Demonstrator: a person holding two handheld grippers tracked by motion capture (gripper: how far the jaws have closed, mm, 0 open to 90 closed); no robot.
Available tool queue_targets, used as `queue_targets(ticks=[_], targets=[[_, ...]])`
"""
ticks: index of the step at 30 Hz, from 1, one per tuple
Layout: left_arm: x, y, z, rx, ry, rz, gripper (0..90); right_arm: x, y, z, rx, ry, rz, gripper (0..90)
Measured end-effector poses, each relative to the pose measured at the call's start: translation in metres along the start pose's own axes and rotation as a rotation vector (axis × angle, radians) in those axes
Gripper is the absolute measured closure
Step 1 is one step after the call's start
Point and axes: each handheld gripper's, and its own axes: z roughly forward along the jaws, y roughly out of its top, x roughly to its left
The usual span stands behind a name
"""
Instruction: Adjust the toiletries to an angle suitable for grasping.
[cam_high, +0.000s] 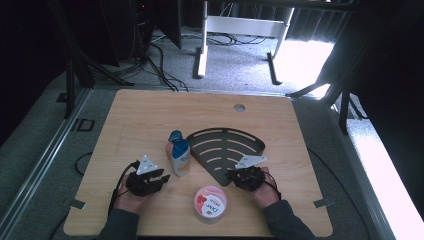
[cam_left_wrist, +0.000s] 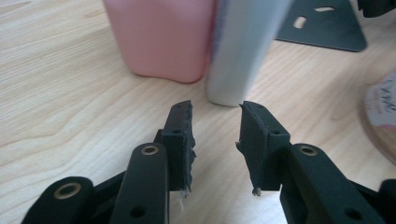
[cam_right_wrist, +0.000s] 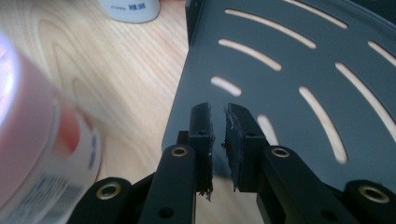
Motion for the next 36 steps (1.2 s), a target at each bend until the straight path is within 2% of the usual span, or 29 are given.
queue_targets(ticks=[7, 13, 17, 18, 20, 23, 32, 33, 36], targets=[[-0.010, -0.001, -0.003, -0.004, -0.022, 0.033, 60.0, 0.003, -0.015, -0.011, 0.004, 0.004, 0.004, 78.0], [-0.018, -0.003, -0.004, -0.004, -0.061, 0.070, 57.1, 0.006, -0.027, -0.023, 0.004, -0.004, -0.004, 74.1], [-0.021, -0.003, -0.003, 0.004, -0.076, 0.091, 57.2, 0.006, -0.034, -0.030, 0.004, -0.010, 0.007, 72.9], [-0.024, -0.003, -0.003, 0.000, -0.088, 0.103, 57.3, 0.006, -0.038, -0.033, -0.002, -0.002, 0.026, 71.6], [-0.024, -0.003, -0.003, 0.000, -0.088, 0.103, 57.3, 0.005, -0.040, -0.035, -0.005, 0.000, 0.029, 71.6], [-0.033, -0.003, 0.000, 0.013, -0.120, 0.146, 57.3, 0.011, -0.044, -0.036, -0.007, 0.013, 0.024, 70.7], [-0.046, -0.002, 0.004, 0.029, -0.160, 0.185, 59.0, 0.025, -0.041, -0.035, -0.006, 0.049, -0.019, 77.0], [-0.052, -0.002, 0.004, 0.025, -0.195, 0.203, 59.0, 0.030, -0.042, -0.035, -0.005, 0.065, -0.033, 81.3], [-0.058, 0.000, 0.006, 0.027, -0.219, 0.225, 59.6, 0.036, -0.042, -0.036, -0.010, 0.084, -0.047, 85.9]])
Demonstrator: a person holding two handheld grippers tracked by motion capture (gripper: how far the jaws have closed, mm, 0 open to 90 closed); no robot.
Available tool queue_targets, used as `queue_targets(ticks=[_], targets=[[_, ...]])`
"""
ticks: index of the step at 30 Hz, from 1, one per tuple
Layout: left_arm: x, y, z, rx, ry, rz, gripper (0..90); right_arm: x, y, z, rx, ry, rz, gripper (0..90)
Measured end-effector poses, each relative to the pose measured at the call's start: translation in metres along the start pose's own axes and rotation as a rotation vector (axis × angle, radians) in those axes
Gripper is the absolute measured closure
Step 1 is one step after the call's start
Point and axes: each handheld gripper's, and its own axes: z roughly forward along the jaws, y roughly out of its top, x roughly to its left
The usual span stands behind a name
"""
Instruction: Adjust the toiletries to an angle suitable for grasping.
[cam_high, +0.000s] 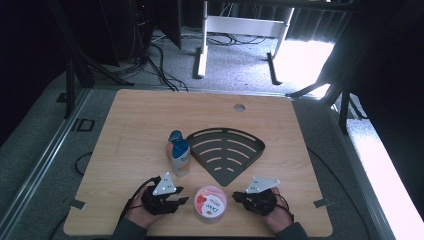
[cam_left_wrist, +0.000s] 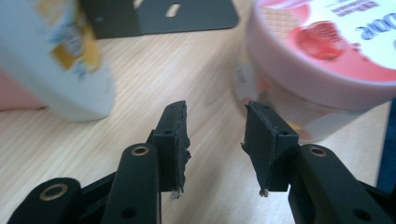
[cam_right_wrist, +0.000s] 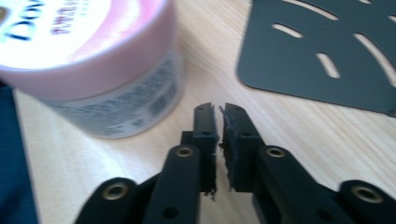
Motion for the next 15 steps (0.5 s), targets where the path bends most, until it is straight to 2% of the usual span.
queue_targets(ticks=[3, 7, 10, 11, 15], targets=[[-0.004, 0.001, 0.003, 0.010, -0.021, 0.011, 64.9, 0.006, 0.001, -0.001, -0.010, 0.023, -0.016, 89.6], [-0.011, 0.002, 0.006, 0.030, -0.030, 0.041, 74.0, 0.011, 0.001, -0.003, -0.021, 0.043, -0.025, 89.8], [-0.015, 0.003, 0.006, 0.028, -0.048, 0.056, 80.5, 0.015, 0.000, -0.005, -0.035, 0.071, -0.025, 89.8], [-0.017, 0.003, 0.005, 0.019, -0.066, 0.057, 81.8, 0.016, 0.000, -0.006, -0.038, 0.078, -0.028, 89.8], [-0.019, 0.003, 0.003, 0.011, -0.079, 0.065, 82.0, 0.024, -0.001, -0.009, -0.044, 0.100, -0.041, 89.6]])
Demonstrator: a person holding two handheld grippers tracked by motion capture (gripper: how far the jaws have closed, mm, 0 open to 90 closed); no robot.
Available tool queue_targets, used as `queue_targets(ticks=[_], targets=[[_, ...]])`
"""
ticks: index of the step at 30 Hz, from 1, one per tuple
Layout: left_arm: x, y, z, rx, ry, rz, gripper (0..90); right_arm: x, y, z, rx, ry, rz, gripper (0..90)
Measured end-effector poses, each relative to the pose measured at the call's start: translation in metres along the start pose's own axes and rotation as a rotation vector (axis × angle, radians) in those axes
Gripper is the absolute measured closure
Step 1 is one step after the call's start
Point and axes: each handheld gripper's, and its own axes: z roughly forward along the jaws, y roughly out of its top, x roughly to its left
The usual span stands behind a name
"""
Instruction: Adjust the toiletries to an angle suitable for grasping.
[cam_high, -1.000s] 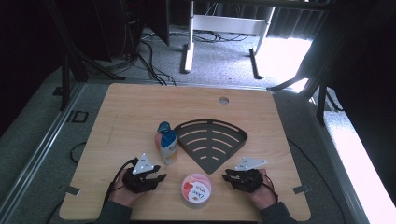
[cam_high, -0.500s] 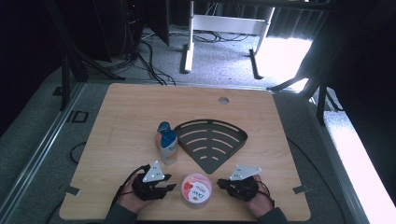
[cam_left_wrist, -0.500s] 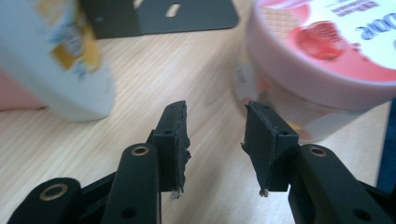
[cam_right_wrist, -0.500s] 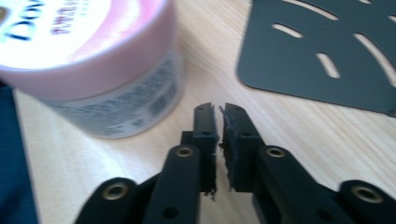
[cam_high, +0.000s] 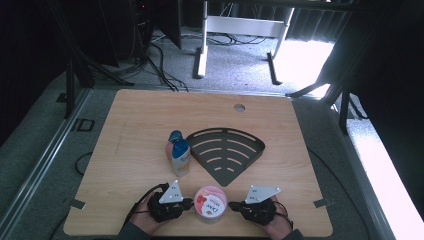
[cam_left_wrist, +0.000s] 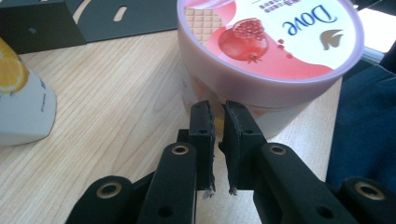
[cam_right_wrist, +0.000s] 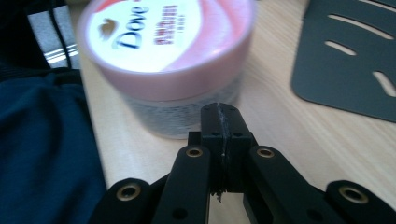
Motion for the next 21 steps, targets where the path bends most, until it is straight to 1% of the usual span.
queue_targets(ticks=[2, 5, 6, 8, 12, 17, 18, 21], targets=[[-0.0001, 0.0000, -0.0005, 0.002, -0.007, 0.002, 82.0, 0.0031, 0.0001, -0.0009, -0.005, 0.013, -0.012, 89.3], [-0.0005, 0.0000, -0.0005, -0.002, -0.007, 0.001, 82.2, 0.0054, 0.0008, -0.0018, -0.013, 0.026, -0.012, 89.2], [-0.0015, -0.0003, -0.0010, -0.008, -0.013, 0.000, 81.9, 0.0060, 0.0013, -0.0030, -0.020, 0.039, -0.014, 88.4], [-0.0016, -0.0002, -0.0013, -0.005, -0.018, 0.003, 81.7, 0.0065, 0.0013, -0.0035, -0.020, 0.047, -0.017, 88.4], [-0.0016, 0.0007, -0.0003, -0.005, -0.018, 0.007, 81.7, 0.0064, 0.0003, -0.0047, -0.028, 0.064, -0.004, 88.4], [-0.0014, 0.0029, 0.0016, -0.005, -0.019, 0.008, 81.7, 0.0042, -0.0004, -0.0056, -0.031, 0.054, 0.002, 88.4], [-0.0012, 0.0037, 0.0024, -0.005, -0.018, 0.008, 81.7, 0.0024, -0.0009, -0.0061, -0.033, 0.048, 0.012, 88.4], [-0.0003, 0.0064, 0.0052, -0.007, -0.014, 0.015, 81.7, -0.0007, -0.0017, -0.0073, -0.035, 0.040, 0.019, 88.4]])
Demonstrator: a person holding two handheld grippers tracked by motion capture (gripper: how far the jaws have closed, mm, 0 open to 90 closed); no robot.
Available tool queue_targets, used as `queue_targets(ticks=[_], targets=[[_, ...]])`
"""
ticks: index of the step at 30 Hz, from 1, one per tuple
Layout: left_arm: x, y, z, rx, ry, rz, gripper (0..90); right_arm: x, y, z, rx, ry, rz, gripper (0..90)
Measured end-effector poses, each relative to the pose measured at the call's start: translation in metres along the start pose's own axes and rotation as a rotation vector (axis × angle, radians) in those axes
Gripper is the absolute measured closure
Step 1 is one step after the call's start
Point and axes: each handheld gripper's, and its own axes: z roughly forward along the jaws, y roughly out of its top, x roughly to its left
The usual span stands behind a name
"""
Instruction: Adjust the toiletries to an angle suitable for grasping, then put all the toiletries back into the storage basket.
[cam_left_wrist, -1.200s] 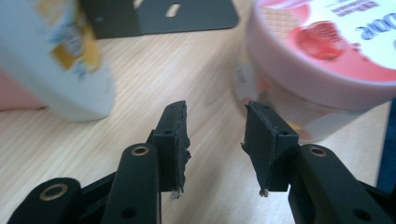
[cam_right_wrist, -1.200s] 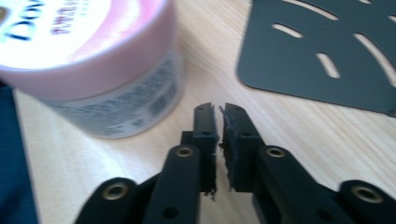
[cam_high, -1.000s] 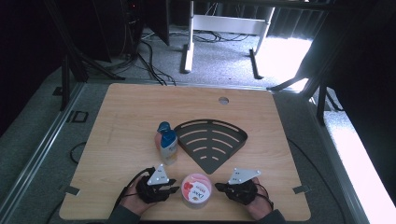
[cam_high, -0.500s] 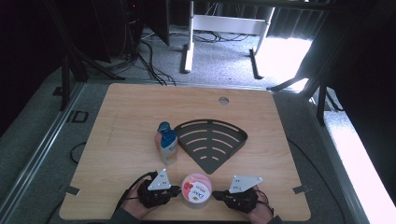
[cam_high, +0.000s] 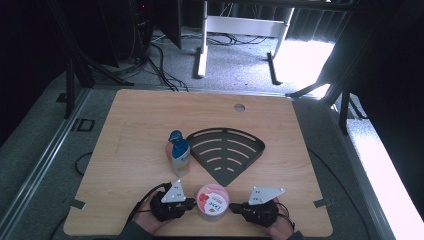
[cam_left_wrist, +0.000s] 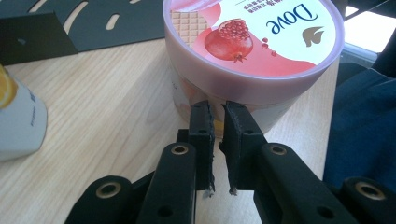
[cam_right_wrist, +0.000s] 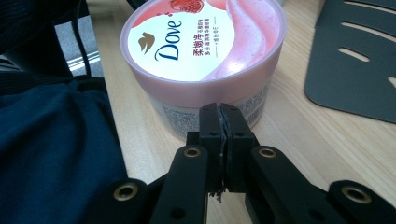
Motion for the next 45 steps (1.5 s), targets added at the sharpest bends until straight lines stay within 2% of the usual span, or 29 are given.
queue_targets(ticks=[10, 21, 27, 28, 29, 30, 32, 33, 35, 36, 38, 39, 45], targets=[[0.002, 0.007, 0.009, -0.012, -0.001, 0.016, 81.7, -0.009, -0.002, -0.005, -0.007, -0.016, 0.005, 88.4], [-0.001, 0.012, 0.019, -0.044, -0.040, 0.021, 78.5, -0.011, -0.002, -0.006, -0.001, -0.013, 0.001, 86.7], [0.001, 0.010, 0.021, -0.002, -0.015, 0.025, 74.3, -0.011, -0.002, -0.006, 0.015, -0.021, -0.013, 84.3], [0.001, 0.009, 0.021, -0.002, -0.012, 0.024, 70.0, -0.012, -0.003, -0.007, 0.021, -0.027, -0.014, 82.2], [0.002, 0.009, 0.021, -0.002, -0.011, 0.022, 63.6, -0.014, -0.003, -0.009, 0.023, -0.036, -0.013, 76.3], [0.002, 0.009, 0.021, -0.004, -0.012, 0.018, 63.6, -0.014, -0.003, -0.009, 0.023, -0.036, -0.013, 76.3], [0.003, 0.010, 0.022, -0.002, -0.015, 0.015, 55.0, -0.017, -0.003, -0.012, 0.019, -0.046, -0.013, 67.4], [0.003, 0.010, 0.024, 0.002, -0.018, 0.014, 55.0, -0.017, -0.003, -0.012, 0.019, -0.046, -0.013, 67.4], [0.003, 0.011, 0.026, 0.005, -0.024, 0.011, 49.1, -0.019, -0.001, -0.013, 0.023, -0.032, -0.025, 59.4], [0.003, 0.011, 0.026, 0.007, -0.024, 0.011, 49.1, -0.019, -0.001, -0.013, 0.023, -0.032, -0.025, 59.4], [0.002, 0.011, 0.027, 0.005, -0.012, 0.015, 46.0, -0.021, 0.001, -0.012, 0.018, -0.030, -0.041, 52.8], [0.002, 0.011, 0.028, 0.001, -0.004, 0.015, 46.0, -0.021, 0.001, -0.012, 0.018, -0.030, -0.041, 52.8], [0.003, 0.014, 0.032, -0.008, -0.002, 0.009, 37.1, -0.022, 0.004, -0.005, 0.025, -0.015, -0.084, 37.9]])
